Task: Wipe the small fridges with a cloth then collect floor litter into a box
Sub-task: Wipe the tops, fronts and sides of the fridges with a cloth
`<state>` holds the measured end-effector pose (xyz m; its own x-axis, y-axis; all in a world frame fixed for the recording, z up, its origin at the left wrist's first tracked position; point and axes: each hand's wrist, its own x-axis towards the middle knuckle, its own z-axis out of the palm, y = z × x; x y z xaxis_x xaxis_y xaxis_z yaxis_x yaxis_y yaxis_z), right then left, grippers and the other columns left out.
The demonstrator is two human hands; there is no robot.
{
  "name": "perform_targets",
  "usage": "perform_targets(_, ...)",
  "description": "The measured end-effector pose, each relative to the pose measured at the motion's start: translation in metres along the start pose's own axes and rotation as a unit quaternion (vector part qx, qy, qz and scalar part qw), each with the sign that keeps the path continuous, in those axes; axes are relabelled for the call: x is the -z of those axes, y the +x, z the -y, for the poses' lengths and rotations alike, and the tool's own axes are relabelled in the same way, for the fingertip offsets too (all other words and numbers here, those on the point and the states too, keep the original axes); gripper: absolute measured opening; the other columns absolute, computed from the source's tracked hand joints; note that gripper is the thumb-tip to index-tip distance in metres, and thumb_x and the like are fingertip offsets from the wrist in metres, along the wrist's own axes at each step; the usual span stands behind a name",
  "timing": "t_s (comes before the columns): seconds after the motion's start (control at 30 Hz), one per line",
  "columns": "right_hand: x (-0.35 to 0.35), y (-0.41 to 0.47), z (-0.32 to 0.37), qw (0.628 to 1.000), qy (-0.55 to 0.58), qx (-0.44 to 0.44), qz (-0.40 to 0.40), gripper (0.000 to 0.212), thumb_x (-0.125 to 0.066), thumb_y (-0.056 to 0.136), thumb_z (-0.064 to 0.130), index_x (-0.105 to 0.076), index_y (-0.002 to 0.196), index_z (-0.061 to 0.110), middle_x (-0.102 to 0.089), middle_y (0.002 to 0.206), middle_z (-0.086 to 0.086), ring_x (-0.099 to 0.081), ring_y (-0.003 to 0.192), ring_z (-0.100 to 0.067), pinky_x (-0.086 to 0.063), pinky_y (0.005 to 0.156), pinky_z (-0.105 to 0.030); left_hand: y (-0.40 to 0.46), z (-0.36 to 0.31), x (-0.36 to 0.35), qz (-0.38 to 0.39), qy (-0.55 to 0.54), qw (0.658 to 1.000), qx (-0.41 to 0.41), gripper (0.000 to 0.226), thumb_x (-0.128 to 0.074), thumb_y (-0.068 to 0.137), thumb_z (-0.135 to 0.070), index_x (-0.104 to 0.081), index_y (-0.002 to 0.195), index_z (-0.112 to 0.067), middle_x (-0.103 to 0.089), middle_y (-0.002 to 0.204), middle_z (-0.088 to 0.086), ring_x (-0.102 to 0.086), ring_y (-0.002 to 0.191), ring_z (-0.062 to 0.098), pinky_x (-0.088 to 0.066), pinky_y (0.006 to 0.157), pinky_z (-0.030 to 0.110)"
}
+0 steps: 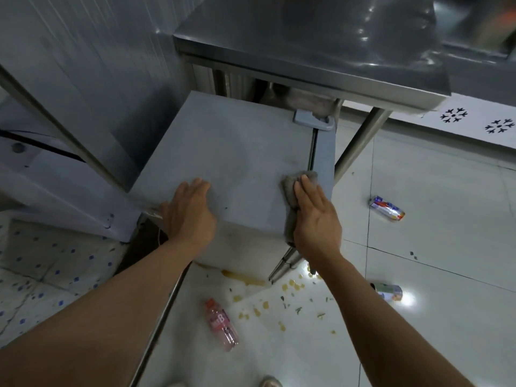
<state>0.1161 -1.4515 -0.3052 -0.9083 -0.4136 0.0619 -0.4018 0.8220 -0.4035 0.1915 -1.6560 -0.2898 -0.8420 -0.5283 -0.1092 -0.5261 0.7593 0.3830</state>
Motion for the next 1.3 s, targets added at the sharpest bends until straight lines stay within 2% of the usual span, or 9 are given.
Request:
perform_targets(0.07, -0.002, -0.026, 0.009, 1.0, 0.013, -0.009, -0.005, 0.061, -0.036, 0.086, 0.025, -0.029, 0.146, 0.016, -0.022, 0.156, -0.003, -0.018, 0.144, -0.026, -0.017, 0.116, -0.04, -0.001, -0.001, 0.001, 0.007, 0.014, 1.0, -0.01, 0.049, -0.039, 0.088, 0.0, -0.04, 0.135, -0.013, -0.033, 0.149, 0.006, -0.026, 0.138, 0.026, -0.025, 0.107, 0.053)
perform_targets(0.17, -0.001, -0.04, 0.004, 0.999, 0.011, -0.025, -0.018, 0.056, -0.046, 0.092, 0.016, -0.029, 0.146, 0.014, -0.022, 0.156, -0.004, -0.019, 0.144, -0.027, -0.019, 0.118, -0.039, 0.0, 0.006, 0.004, 0.01, 0.043, 0.998, -0.05, 0.045, -0.042, 0.083, 0.0, -0.043, 0.127, -0.013, -0.04, 0.14, 0.006, -0.034, 0.13, 0.026, -0.031, 0.101, 0.053)
perform_targets(0.33, 0.01, -0.019, -0.002, 0.969, 0.089, -0.226, -0.049, 0.056, -0.047, 0.092, 0.01, -0.028, 0.145, 0.013, -0.029, 0.151, -0.01, -0.036, 0.134, -0.032, -0.041, 0.103, -0.05, 0.003, 0.036, 0.016, 0.024, 0.056, 0.993, -0.097, 0.054, -0.045, 0.085, -0.002, -0.039, 0.137, -0.017, -0.031, 0.15, 0.0, -0.028, 0.135, 0.022, -0.023, 0.104, 0.049)
perform_targets(0.43, -0.006, -0.03, 0.022, 0.972, 0.028, -0.221, -0.075, 0.074, -0.064, 0.082, 0.007, -0.028, 0.146, 0.012, -0.022, 0.156, -0.003, -0.022, 0.142, -0.026, -0.033, 0.112, -0.044, 0.002, 0.054, 0.02, 0.012, 0.063, 0.988, -0.137, 0.054, -0.049, 0.083, -0.004, -0.042, 0.134, -0.017, -0.035, 0.148, 0.001, -0.031, 0.133, 0.024, -0.027, 0.099, 0.048)
perform_targets(0.6, -0.037, -0.051, 0.063, 0.963, -0.006, -0.222, -0.154, 0.069, -0.045, 0.081, -0.009, -0.032, 0.145, 0.011, -0.026, 0.155, -0.005, -0.014, 0.145, -0.025, -0.013, 0.12, -0.037, 0.005, 0.066, 0.019, 0.025, 0.039, 0.986, -0.163, 0.059, -0.048, 0.081, -0.003, -0.042, 0.137, -0.019, -0.031, 0.151, 0.0, -0.028, 0.134, 0.024, -0.026, 0.101, 0.048)
perform_targets(0.83, -0.079, -0.05, 0.138, 0.976, 0.03, -0.133, -0.17, 0.072, -0.043, 0.073, -0.02, -0.041, 0.141, 0.006, -0.035, 0.15, -0.009, -0.021, 0.143, -0.032, -0.033, 0.112, -0.046, 0.001, 0.076, 0.023, -0.003, -0.005, 0.986, -0.166, 0.057, -0.05, 0.077, 0.002, -0.047, 0.133, -0.011, -0.041, 0.147, 0.003, -0.035, 0.13, 0.029, -0.03, 0.103, 0.045)
perform_targets(0.97, -0.084, -0.049, 0.146, 0.979, 0.048, -0.11, -0.167, 0.071, -0.044, 0.073, -0.021, -0.043, 0.139, 0.005, -0.038, 0.148, -0.009, -0.022, 0.142, -0.032, -0.029, 0.114, -0.045, -0.005, 0.089, 0.029, -0.019, -0.031, 0.986, -0.165, 0.057, -0.047, 0.077, 0.007, -0.049, 0.132, -0.006, -0.046, 0.141, 0.01, -0.04, 0.126, 0.033, -0.03, 0.105, 0.047)
perform_targets(1.1, -0.079, -0.059, 0.147, 0.987, 0.068, -0.038, -0.138, 0.066, -0.045, 0.074, -0.022, -0.048, 0.135, 0.004, -0.043, 0.144, -0.011, -0.026, 0.14, -0.034, -0.037, 0.109, -0.048, -0.017, 0.093, 0.028, -0.028, -0.041, 0.986, -0.159, 0.054, -0.045, 0.079, 0.009, -0.048, 0.132, -0.005, -0.046, 0.141, 0.011, -0.04, 0.127, 0.033, -0.032, 0.104, 0.048)
perform_targets(1.3, -0.08, -0.08, 0.147, 0.988, 0.079, 0.057, -0.119, 0.054, -0.057, 0.082, -0.012, -0.051, 0.133, 0.006, -0.046, 0.143, -0.008, -0.031, 0.139, -0.029, -0.032, 0.11, -0.036, -0.038, 0.1, 0.018, -0.059, -0.082, 0.983, -0.156, 0.056, -0.047, 0.078, 0.012, -0.047, 0.133, -0.003, -0.049, 0.138, 0.013, -0.041, 0.128, 0.031, -0.036, 0.103, 0.048)
